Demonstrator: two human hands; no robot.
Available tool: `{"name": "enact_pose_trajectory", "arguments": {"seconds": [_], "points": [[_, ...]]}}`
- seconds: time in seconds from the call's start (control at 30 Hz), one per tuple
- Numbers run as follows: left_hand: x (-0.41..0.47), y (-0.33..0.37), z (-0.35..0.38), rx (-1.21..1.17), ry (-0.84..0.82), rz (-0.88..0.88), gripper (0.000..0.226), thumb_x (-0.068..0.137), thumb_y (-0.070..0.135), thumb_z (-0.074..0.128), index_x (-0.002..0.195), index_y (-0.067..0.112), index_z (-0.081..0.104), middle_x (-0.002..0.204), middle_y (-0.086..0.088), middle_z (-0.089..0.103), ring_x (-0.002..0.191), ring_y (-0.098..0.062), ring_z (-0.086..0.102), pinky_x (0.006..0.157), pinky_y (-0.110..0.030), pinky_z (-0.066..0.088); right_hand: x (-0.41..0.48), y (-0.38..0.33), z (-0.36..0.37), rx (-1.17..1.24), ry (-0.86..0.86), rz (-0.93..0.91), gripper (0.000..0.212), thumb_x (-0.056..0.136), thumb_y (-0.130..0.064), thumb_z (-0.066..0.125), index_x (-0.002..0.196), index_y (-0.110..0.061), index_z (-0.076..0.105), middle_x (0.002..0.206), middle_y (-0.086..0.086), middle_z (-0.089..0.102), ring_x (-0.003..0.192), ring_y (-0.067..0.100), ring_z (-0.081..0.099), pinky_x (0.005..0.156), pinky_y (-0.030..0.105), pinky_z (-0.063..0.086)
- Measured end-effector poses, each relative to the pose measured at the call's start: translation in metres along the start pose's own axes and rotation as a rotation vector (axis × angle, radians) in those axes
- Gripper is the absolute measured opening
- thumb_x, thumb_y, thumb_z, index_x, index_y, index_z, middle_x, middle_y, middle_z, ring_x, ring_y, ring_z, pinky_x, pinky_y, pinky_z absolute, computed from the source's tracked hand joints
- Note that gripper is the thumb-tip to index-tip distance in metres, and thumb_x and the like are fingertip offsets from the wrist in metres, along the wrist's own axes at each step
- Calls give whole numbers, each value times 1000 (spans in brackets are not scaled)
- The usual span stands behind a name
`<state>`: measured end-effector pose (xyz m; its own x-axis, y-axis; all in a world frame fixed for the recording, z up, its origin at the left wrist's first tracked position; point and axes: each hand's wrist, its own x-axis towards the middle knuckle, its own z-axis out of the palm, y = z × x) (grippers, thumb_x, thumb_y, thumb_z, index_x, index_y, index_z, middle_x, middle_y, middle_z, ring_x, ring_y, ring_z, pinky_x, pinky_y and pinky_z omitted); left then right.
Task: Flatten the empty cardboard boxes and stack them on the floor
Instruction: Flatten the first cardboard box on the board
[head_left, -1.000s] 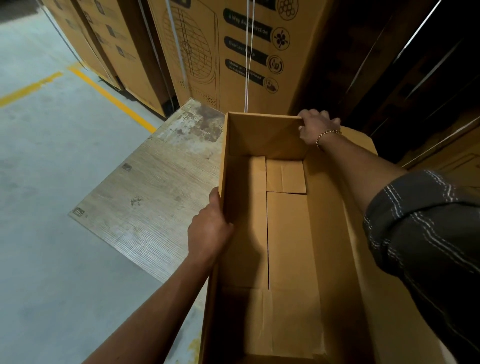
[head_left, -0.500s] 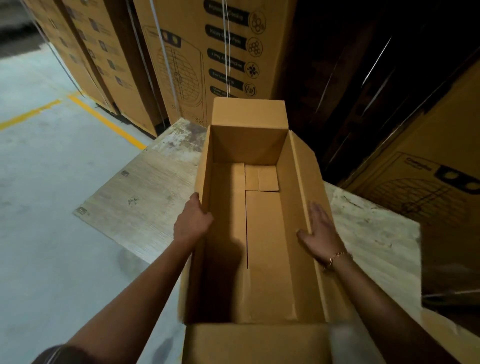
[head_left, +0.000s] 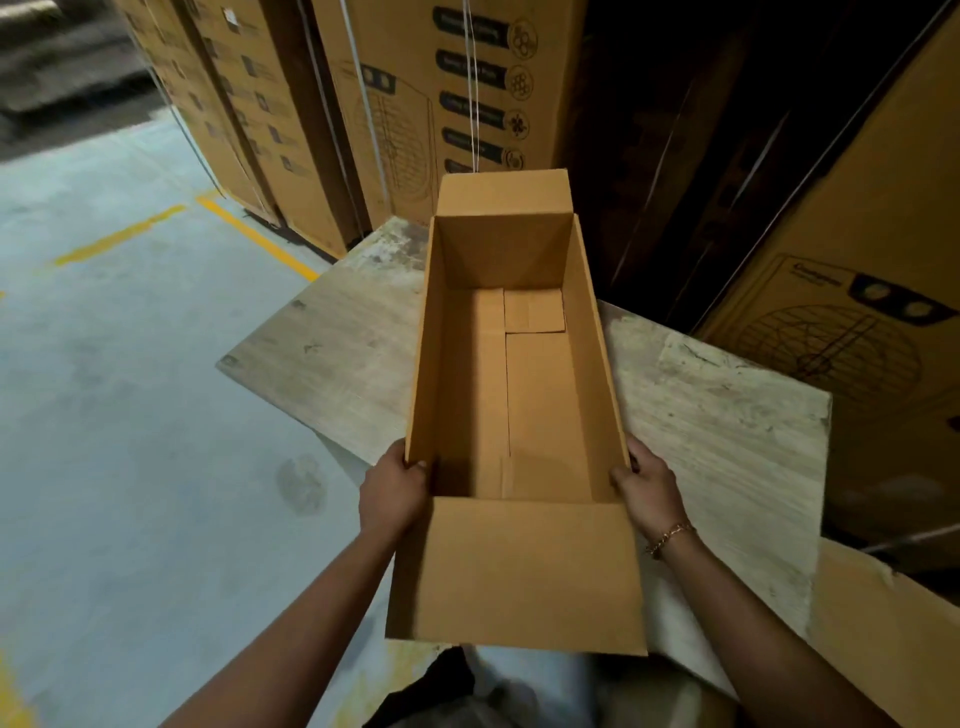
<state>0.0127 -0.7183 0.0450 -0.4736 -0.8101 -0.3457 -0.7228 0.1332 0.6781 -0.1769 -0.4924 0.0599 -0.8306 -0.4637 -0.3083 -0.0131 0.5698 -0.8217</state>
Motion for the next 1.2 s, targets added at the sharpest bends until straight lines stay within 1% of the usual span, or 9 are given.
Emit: {"name": "enact_pose_trajectory", "arguments": {"seconds": [0.23, 0.43, 0.57, 0.67, 0.77, 0.87, 0.97, 1.07, 1.2], "points": [[2, 16, 33, -345, -85, 47, 31, 104, 22, 52, 132, 16, 62, 116, -1, 68, 105, -25, 64, 97, -43, 51, -28, -54, -47, -377, 216, -92, 58, 84, -30, 51, 139, -47, 46, 82, -3, 68, 72, 23, 61, 63, 33, 52], [25, 2, 67, -293, -323, -88, 24, 96, 20, 63, 119, 13, 64, 113, -12, 71, 98, -28, 67, 87, -42, 55, -37, -117, -29, -981, 168, -221, 70, 90, -52, 44, 151, -21, 29, 142, 3, 52, 109, 34, 60, 85, 38, 51], [29, -3, 60, -234, -309, -144, 33, 99, 38, 57, 117, 10, 61, 110, -13, 70, 100, -30, 66, 95, -50, 53, -42, -142, 9, -1034, 129, -334, 69, 93, -65, 33, 146, -21, 36, 138, 5, 53, 108, 33, 61, 79, 37, 47], [4, 21, 23, -516, -275, -85, 55, 102, 62, 34, 104, 19, 69, 93, -2, 74, 91, -15, 73, 85, -35, 58, -46, -152, 36, -1014, 92, -424, 60, 92, -65, 34, 131, -24, 52, 127, 4, 59, 104, 32, 62, 74, 36, 45], [-22, 49, -13, -811, -328, -17, 60, 101, 63, 35, 116, 18, 71, 109, -4, 76, 103, -19, 71, 91, -37, 53, -43, -149, 56, -863, 41, -545, 42, 92, -57, 43, 113, -26, 63, 116, -3, 66, 96, 27, 64, 69, 32, 43], [-38, 62, -25, -591, -250, 66, 30, 102, 41, 54, 115, 18, 66, 110, -2, 72, 93, -12, 65, 71, -28, 46, -39, -138, 48, -518, 158, -572, 36, 92, -48, 56, 123, -33, 62, 120, -10, 67, 99, 16, 64, 76, 29, 52], [-36, 60, -19, -591, -158, 24, 26, 103, 40, 52, 113, 19, 63, 103, 4, 68, 92, -8, 59, 68, -27, 41, -22, -108, 20, -428, 314, -331, 63, 91, -50, 61, 146, -29, 40, 150, -4, 44, 131, 20, 46, 99, 38, 46], [-33, 61, -13, -577, -78, 6, 46, 101, 57, 45, 113, 18, 67, 103, 5, 69, 95, -11, 61, 76, -32, 44, -13, -73, 7, -153, 59, 83, 96, 77, -76, 59, 153, -24, 30, 156, 6, 37, 139, 30, 40, 109, 50, 39], [-26, 71, -3, -562, -65, 43, 51, 99, 59, 47, 112, 14, 69, 100, 2, 72, 94, -18, 66, 75, -31, 49, -24, -58, 18, 516, -100, 278, 58, 84, -62, 58, 126, -22, 60, 109, 4, 69, 103, 22, 64, 92, 41, 51]]}}
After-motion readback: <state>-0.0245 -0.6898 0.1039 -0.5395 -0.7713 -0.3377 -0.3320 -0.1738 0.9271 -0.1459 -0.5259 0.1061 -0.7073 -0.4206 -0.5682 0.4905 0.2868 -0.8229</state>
